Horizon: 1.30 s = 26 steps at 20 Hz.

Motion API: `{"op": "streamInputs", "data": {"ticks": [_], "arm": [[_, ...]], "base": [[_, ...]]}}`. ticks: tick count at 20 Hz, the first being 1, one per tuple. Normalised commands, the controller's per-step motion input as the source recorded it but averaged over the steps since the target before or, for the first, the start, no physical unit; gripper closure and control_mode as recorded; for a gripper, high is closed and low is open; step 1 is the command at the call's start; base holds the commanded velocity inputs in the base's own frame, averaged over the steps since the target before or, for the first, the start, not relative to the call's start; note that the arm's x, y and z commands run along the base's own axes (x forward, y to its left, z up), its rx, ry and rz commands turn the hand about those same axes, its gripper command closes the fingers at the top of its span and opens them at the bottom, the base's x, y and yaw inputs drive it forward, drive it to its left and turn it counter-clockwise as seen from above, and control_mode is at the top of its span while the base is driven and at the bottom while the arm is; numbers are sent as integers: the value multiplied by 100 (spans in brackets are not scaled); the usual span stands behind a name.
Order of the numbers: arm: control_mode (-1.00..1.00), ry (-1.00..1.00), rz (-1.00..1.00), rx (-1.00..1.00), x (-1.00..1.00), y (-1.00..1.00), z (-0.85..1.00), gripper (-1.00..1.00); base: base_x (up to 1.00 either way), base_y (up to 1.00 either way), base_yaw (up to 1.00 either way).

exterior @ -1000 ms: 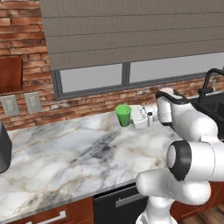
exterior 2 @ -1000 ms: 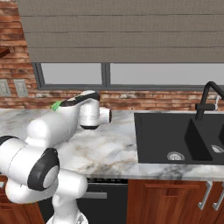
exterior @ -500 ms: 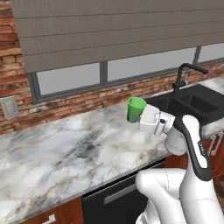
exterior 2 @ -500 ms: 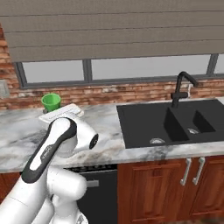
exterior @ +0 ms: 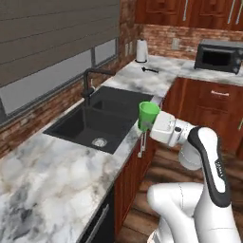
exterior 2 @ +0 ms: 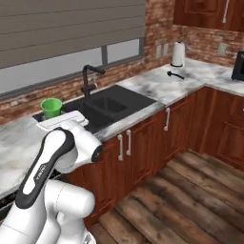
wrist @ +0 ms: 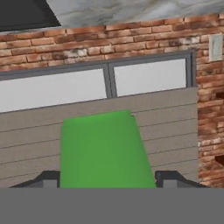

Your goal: Move the cup from next to the sink to the open cabinet. Then, move the bowl with the onion to the fridge to clear the area for faucet cleaning.

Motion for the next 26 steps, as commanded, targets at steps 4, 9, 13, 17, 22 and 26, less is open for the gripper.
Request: {"op": "streamInputs", "data": {"ticks": [4, 9, 13, 17, 22, 26], "arm": [[100, 0, 0, 0, 0, 0, 0, 100], [100, 0, 0, 0, 0, 0, 0, 100], [100, 0, 0, 0, 0, 0, 0, 100], [100, 0, 0, 0, 0, 0, 0, 100], [100, 0, 0, 0, 0, 0, 0, 100], [100, 0, 0, 0, 0, 0, 0, 100]], "base": [[-6, 0, -100], [0, 0, -100], [0, 0, -100], [0, 0, -100], [0, 0, -100], [0, 0, -100]]}}
